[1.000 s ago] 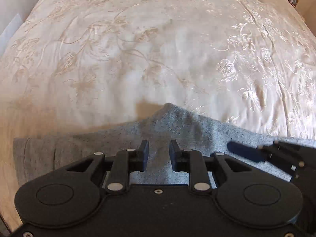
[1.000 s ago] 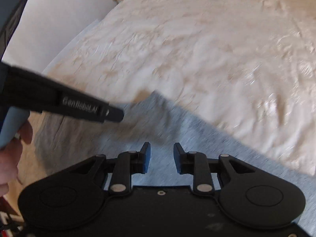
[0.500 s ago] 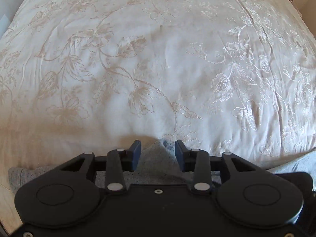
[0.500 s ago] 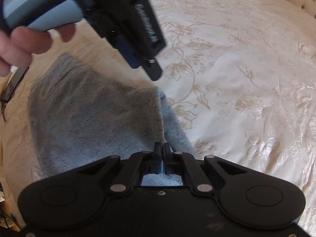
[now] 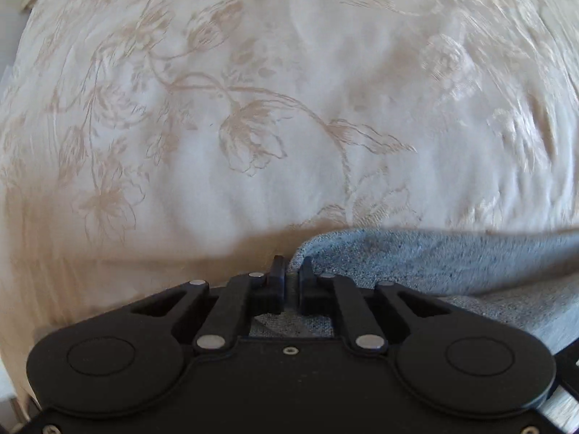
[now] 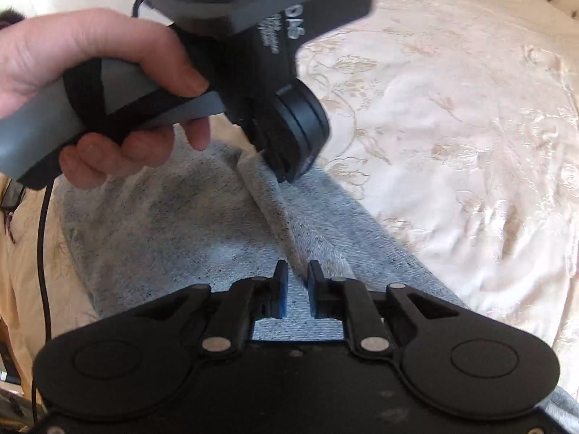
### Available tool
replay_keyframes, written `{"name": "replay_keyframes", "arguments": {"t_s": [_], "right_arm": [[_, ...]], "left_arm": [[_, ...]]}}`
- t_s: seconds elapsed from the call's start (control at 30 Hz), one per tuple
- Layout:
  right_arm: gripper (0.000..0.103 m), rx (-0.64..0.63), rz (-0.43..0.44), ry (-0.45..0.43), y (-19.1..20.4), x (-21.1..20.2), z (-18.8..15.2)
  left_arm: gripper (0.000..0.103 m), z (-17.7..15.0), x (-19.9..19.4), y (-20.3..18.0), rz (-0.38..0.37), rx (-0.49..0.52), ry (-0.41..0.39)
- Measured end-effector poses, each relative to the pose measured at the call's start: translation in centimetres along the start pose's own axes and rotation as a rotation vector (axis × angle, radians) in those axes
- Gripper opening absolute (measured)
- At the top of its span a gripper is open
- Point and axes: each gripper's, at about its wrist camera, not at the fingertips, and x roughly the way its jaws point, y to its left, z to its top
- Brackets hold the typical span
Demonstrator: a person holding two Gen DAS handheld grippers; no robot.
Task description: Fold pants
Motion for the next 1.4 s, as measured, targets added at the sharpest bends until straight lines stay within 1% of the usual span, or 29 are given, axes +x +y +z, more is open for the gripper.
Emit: {"name": "replay_keyframes", "arguments": {"t_s": [0.03,0.07,0.17,0.23,0.33,0.37,0.4,0.43,0.47,0.5,0.53,0.57,0.6,0.7,0.77,0.8,0.83,0.9,0.97,1.03,1.07,1.1,1.17,1.2,1.27,1.3,1.33,1.37,1.4], "right_arm": [[0.017,0.027,-0.025,-0.014,-0.5,-0.4,0.0],[0.017,0.06,-0.053,-0.031,-1.1,-0.8,-0.2],[0.02,0.155,-0.088,-0.057,-3.0,-1.7,-0.8],[0.02,0.192,-0.083,-0.028,-4.0,-1.3,-1.1],[0.019,0.215,-0.098,0.01,-4.9,0.0,-1.6],[0.017,0.225,-0.125,0.018,-5.3,0.7,-1.8],[0.016,0.256,-0.172,0.024,-6.2,1.5,-1.9],[0.011,0.315,-0.228,0.037,-7.5,2.1,-2.0],[0.007,0.383,-0.271,0.047,-8.9,2.4,-2.2],[0.007,0.462,-0.303,0.046,-10.2,2.4,-2.2],[0.01,0.511,-0.331,0.028,-10.8,2.0,-2.2],[0.019,0.528,-0.357,0.002,-10.9,1.3,-2.1],[0.019,0.52,-0.37,-0.024,-10.6,0.5,-1.9],[0.019,0.459,-0.265,-0.053,-8.3,-1.1,-1.9],[0.019,0.415,-0.208,-0.031,-6.2,-1.3,-2.3],[0.018,0.393,-0.187,-0.008,-5.0,-1.0,-2.8],[0.017,0.378,-0.181,0.018,-4.3,-0.7,-3.6],[0.016,0.378,-0.199,0.094,-3.6,-0.6,-6.3],[0.015,0.395,-0.24,0.131,-4.2,-1.8,-9.5],[0.014,0.409,-0.314,0.158,-5.7,-3.4,-12.6],[0.014,0.429,-0.362,0.177,-6.6,-4.3,-14.0],[0.015,0.468,-0.421,0.198,-7.8,-5.4,-15.6],[0.015,0.559,-0.504,0.238,-10.1,-7.1,-18.1],[0.015,0.607,-0.552,0.252,-11.2,-8.2,-19.2],[0.017,0.655,-0.618,0.21,-12.2,-10.3,-20.3],[0.018,0.67,-0.635,0.174,-12.6,-11.3,-20.5],[0.02,0.687,-0.639,0.13,-12.9,-12.2,-20.7],[0.019,0.696,-0.63,0.105,-13.3,-12.5,-20.8],[0.018,0.697,-0.62,0.085,-13.8,-12.6,-20.9]], "left_arm": [[0.012,0.2,-0.1,0.9,-0.03,-0.065,0.001],[0.012,0.3,-0.2,1.3,-0.045,-0.1,-0.002],[0.014,0.4,-0.3,1.2,-0.049,-0.103,0.004],[0.018,0.6,-0.5,1.6,-0.067,-0.124,0.007],[0.025,1.0,-2.0,3.3,-0.125,-0.183,-0.043],[0.03,1.0,-2.5,3.9,-0.138,-0.194,-0.065],[0.031,0.9,-3.0,4.5,-0.154,-0.21,-0.092],[0.031,0.8,-3.5,5.0,-0.153,-0.23,-0.126],[0.03,0.6,-4.3,5.7,-0.128,-0.256,-0.169],[0.03,0.3,-5.0,6.3,-0.103,-0.274,-0.195],[0.03,-0.1,-5.5,6.8,-0.086,-0.296,-0.216],[0.033,-0.7,-5.8,7.2,-0.077,-0.317,-0.22],[0.033,-1.5,-5.8,7.4,-0.084,-0.319,-0.214],[0.033,-4.7,-5.3,6.8,-0.089,-0.285,-0.203],[0.035,-7.3,-4.5,6.3,-0.058,-0.244,-0.213],[0.035,-9.0,-4.0,5.8,-0.033,-0.218,-0.211],[0.039,-10.3,-3.4,5.7,-0.007,-0.194,-0.201],[0.041,-12.9,-2.3,6.3,0.033,-0.159,-0.169],[0.039,-15.5,-2.1,7.4,0.019,-0.127,-0.19],[0.037,-16.8,-2.4,8.2,0.032,-0.108,-0.204],[0.037,-17.0,-2.5,8.5,0.051,-0.122,-0.2],[0.037,-17.1,-2.7,8.9,0.06,-0.147,-0.196],[0.036,-16.9,-3.3,9.1,0.051,-0.206,-0.187],[0.036,-16.7,-3.7,8.8,0.067,-0.223,-0.193],[0.033,-16.5,-4.9,7.1,0.103,-0.227,-0.224],[0.033,-16.6,-5.4,6.0,0.087,-0.219,-0.241],[0.037,-16.6,-5.7,5.0,0.06,-0.21,-0.25],[0.04,-16.8,-5.8,3.6,0.022,-0.195,-0.25],[0.041,-16.9,-5.7,2.3,-0.005,-0.18,-0.237]]}}
